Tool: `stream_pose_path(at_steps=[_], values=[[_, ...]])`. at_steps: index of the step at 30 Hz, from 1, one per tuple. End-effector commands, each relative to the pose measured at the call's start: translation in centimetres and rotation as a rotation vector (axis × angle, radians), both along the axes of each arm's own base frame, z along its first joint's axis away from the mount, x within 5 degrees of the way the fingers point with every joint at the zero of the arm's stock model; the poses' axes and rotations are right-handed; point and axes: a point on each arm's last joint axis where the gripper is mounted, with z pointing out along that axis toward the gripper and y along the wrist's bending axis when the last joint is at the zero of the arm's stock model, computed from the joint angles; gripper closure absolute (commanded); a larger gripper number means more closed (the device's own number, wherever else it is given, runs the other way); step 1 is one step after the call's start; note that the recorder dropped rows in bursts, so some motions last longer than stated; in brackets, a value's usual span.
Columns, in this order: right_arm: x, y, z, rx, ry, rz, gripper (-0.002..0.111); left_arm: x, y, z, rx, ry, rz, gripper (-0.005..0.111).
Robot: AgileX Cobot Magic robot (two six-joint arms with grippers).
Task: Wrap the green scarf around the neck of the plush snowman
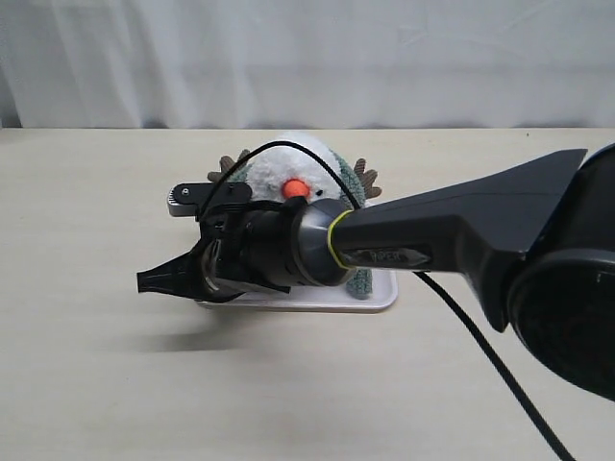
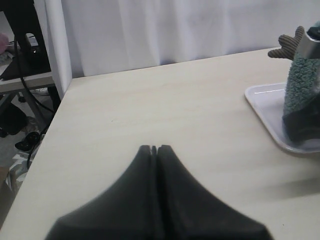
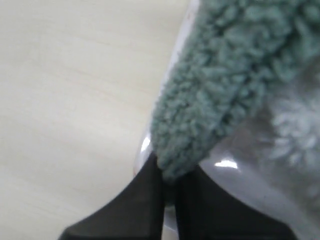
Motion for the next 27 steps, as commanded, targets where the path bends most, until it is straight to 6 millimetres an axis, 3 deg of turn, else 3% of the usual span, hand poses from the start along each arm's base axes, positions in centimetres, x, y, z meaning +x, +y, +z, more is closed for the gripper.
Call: stream_pose_path(at_steps=[1,18,27], values=[[-0.2,-0.5,1.1,-0.072,0.005,0.046,0.104,0.0,0.0,0.0,-0.009,-0.007,-0.003,0.107],[-3.3,-4.5,7.1,-0.505,0.172,0.162,0.104,0.0,0.0,0.0,-0.009,-0.007,-0.003,0.107],[-4.4,-4.9,6.1,-0.574,0.209,0.18,0.104,0.0,0.0,0.0,-0.009,-0.007,-0.003,0.107]])
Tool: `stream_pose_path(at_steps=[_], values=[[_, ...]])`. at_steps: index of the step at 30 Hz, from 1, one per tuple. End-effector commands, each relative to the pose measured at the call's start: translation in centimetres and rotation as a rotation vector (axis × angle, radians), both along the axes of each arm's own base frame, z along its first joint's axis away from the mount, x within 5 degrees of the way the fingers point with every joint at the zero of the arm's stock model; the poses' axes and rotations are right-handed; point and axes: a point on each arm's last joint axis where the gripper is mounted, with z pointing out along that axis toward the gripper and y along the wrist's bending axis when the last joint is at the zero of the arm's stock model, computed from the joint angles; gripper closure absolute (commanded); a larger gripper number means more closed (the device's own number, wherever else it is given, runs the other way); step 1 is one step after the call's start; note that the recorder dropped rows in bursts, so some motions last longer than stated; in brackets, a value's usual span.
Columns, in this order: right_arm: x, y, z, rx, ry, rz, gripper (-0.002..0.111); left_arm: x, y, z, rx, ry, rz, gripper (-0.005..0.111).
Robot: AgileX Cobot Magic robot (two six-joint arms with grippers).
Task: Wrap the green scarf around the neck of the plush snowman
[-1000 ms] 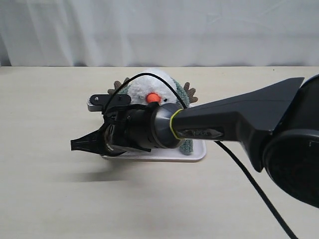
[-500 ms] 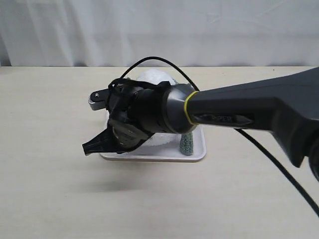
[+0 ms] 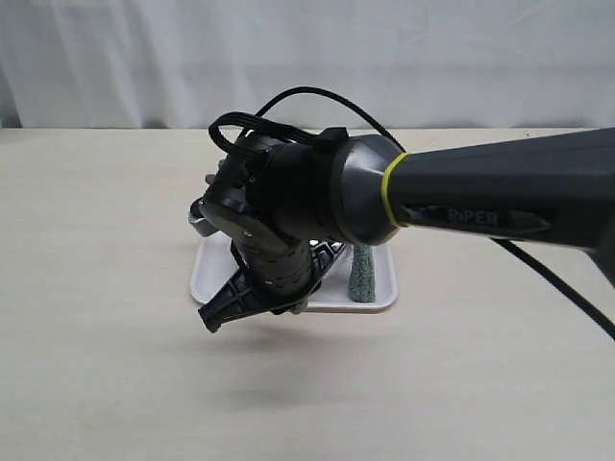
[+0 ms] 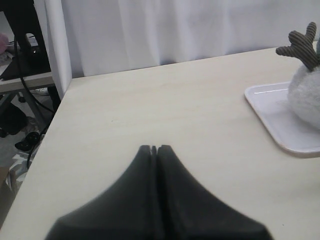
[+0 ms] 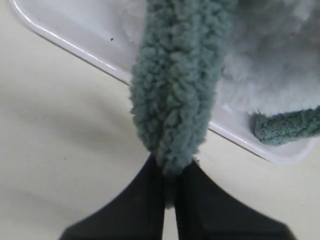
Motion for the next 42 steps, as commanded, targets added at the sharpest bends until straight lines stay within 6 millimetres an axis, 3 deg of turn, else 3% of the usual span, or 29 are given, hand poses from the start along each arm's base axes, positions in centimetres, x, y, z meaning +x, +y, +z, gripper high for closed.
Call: stream_pose_path(at_steps=[1,7,26,35,42], values=[[-0.5,-0.4,-0.8,-0.03,0.007,0.031,0.104,0.0,0.0,0.0,-0.009,-0.007,-0.003,0.107],[-0.8,-1.0,-2.3,-0.049,-0.008,0.08,0.104,0.0,0.0,0.0,-0.009,-0.007,-0.003,0.107],[-0.8,-1.7,-2.2,-0.151,0.0,0.137,0.103,0.0,0.0,0.0,-0.009,-0.007,-0.003,0.107],[-1.3,-2.1,-2.3,-0.184,0.067,0.137,0.067,0.0,0.0,0.0,-0.009,-0.007,-0.003,0.107],[-2.1,-3.6,-1.7,-0.335,0.154,0.088,0.063,0.0,0.0,0.0,-0.009,-0.007,-0.003,0.107]])
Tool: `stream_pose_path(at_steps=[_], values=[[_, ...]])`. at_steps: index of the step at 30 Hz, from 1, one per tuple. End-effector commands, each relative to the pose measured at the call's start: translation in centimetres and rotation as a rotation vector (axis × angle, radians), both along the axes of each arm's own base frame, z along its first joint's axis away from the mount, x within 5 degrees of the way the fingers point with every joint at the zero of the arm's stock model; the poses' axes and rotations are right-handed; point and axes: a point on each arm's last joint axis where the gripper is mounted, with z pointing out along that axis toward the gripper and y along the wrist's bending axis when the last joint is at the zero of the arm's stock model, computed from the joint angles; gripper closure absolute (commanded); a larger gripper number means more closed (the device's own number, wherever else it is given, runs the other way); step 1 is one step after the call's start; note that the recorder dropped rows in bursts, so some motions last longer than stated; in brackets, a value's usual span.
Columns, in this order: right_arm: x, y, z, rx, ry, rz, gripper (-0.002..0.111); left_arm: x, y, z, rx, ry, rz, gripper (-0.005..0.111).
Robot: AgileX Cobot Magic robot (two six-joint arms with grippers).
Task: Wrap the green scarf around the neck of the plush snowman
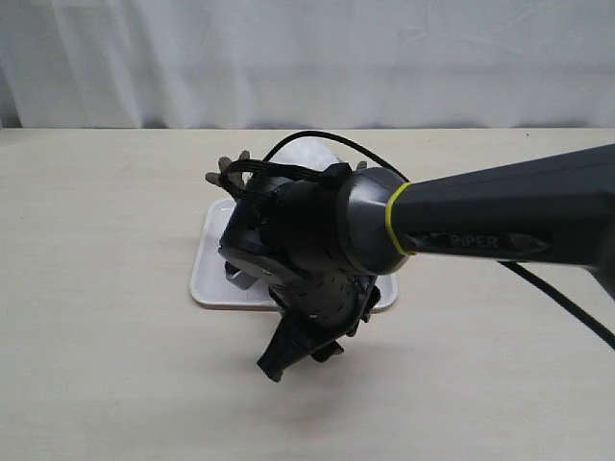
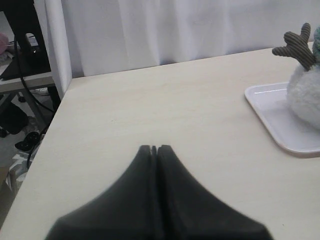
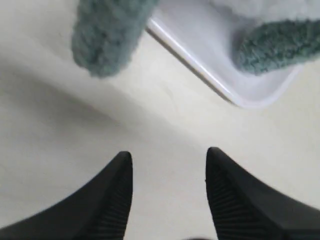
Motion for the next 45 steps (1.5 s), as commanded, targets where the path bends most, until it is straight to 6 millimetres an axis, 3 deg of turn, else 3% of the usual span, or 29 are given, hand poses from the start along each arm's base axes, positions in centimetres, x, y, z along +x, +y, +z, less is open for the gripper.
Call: stream_pose_path(at_steps=[1,4,9,11,13,16,22,26,29,32,36,41,45], values=[[-0.5,-0.8,1.3,-0.057,0.024,-0.015,0.063,0.0,0.0,0.0,-0.009,-0.007,-0.003,0.107],[-0.5,-0.8,3.6,0.032,-0.048,-0.019,0.063,0.0,0.0,0.0,-0.009,-0.007,-0.003,0.107],[-1.0,-1.6,10.4,0.276,-0.235,-0.048,0.063,0.0,0.0,0.0,-0.009,-0.007,-0.003,0.107],[-0.8,-2.7,12.2,0.301,-0.332,-0.088,0.063,0.0,0.0,0.0,-0.009,-0.007,-0.003,0.107],[-0.2,-5.4,12.5,0.338,-0.401,-0.188,0.063,0.0,0.0,0.0,-0.009,-0.007,-0.003,0.107],[-0.4,-9.3,10.6,0.527,-0.385,-0.238,0.063,0.0,0.0,0.0,-0.009,-0.007,-0.003,0.107],[-0.4,-11.8,7.5,0.819,-0.455,-0.215,0.063,0.0,0.0,0.0,-0.009,-0.007,-0.003,0.107],[0.4,-11.8,5.4,0.864,-0.45,-0.19,0.061,0.0,0.0,0.0,-0.009,-0.007,-0.003,0.107],[1.4,-11.2,3.6,0.828,-0.415,-0.172,0.049,0.0,0.0,0.0,-0.009,-0.007,-0.003,0.107],[2.8,-10.5,2.0,0.758,-0.381,-0.117,0.051,0.0,0.0,0.0,-0.009,-0.007,-0.003,0.107],[3.9,-10.0,1.3,0.737,-0.378,-0.092,0.052,0.0,0.0,0.0,-0.009,-0.007,-0.003,0.107],[5.0,-11.7,-0.8,0.686,-0.347,-0.164,0.052,0.0,0.0,0.0,-0.009,-0.007,-0.003,0.107],[5.2,-11.5,-1.7,0.696,-0.336,-0.156,0.052,0.0,0.0,0.0,-0.009,-0.007,-0.003,0.107]])
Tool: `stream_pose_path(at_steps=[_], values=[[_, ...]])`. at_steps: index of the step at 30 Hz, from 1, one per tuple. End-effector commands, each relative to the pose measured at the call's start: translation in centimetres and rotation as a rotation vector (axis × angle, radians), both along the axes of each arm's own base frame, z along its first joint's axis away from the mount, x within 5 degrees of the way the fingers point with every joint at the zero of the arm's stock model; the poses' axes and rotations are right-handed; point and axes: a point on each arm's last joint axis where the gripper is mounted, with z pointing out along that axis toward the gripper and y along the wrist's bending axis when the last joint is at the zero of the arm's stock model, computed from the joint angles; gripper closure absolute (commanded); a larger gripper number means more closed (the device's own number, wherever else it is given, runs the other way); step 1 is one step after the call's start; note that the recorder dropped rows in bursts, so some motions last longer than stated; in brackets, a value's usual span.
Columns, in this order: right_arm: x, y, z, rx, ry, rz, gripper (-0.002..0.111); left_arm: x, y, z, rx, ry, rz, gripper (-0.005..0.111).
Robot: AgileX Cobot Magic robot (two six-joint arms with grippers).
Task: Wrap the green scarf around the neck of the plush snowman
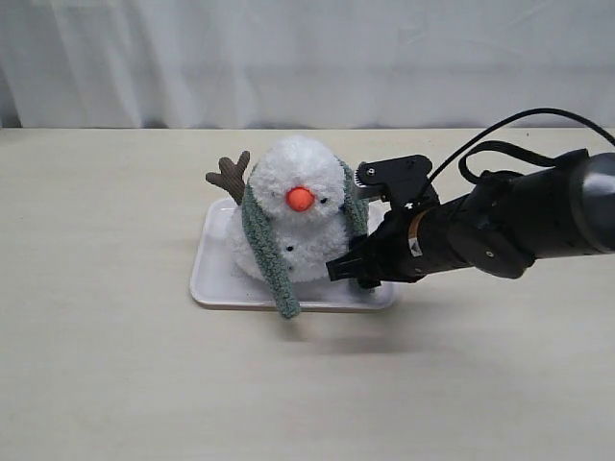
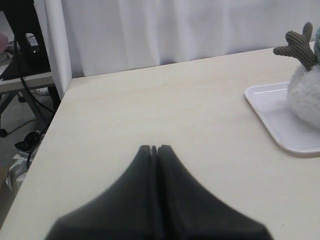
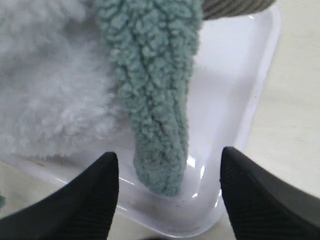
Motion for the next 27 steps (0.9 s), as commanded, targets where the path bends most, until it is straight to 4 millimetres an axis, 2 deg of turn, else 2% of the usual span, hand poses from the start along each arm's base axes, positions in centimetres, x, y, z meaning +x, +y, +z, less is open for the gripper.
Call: stream_pose_path(at_steps=[1,6,9,11,18,19,27], values=[[0.3,0.2,-0.6,0.011,-0.012,0.022,0.052,0.0,0.0,0.0,-0.009,-0.007,-0.003,0.107],[0.5,0.6,-1.7,0.029,-0.006,0.033,0.053,0.0,0.0,0.0,-0.009,-0.007,-0.003,0.107],[0.5,0.6,-2.3,0.022,0.01,0.033,0.058,0.0,0.0,0.0,-0.009,-0.007,-0.003,0.107],[0.5,0.5,-2.5,0.016,0.017,0.031,0.065,0.0,0.0,0.0,-0.009,-0.007,-0.003,0.107],[0.4,0.7,-2.5,0.011,0.021,0.035,0.102,0.0,0.0,0.0,-0.009,-0.007,-0.003,0.107],[0.3,0.8,-2.5,0.009,0.021,0.038,0.104,0.0,0.0,0.0,-0.009,-0.007,-0.003,0.107],[-1.2,3.2,-0.3,0.02,-0.026,0.125,0.104,0.0,0.0,0.0,-0.009,-0.007,-0.003,0.107]])
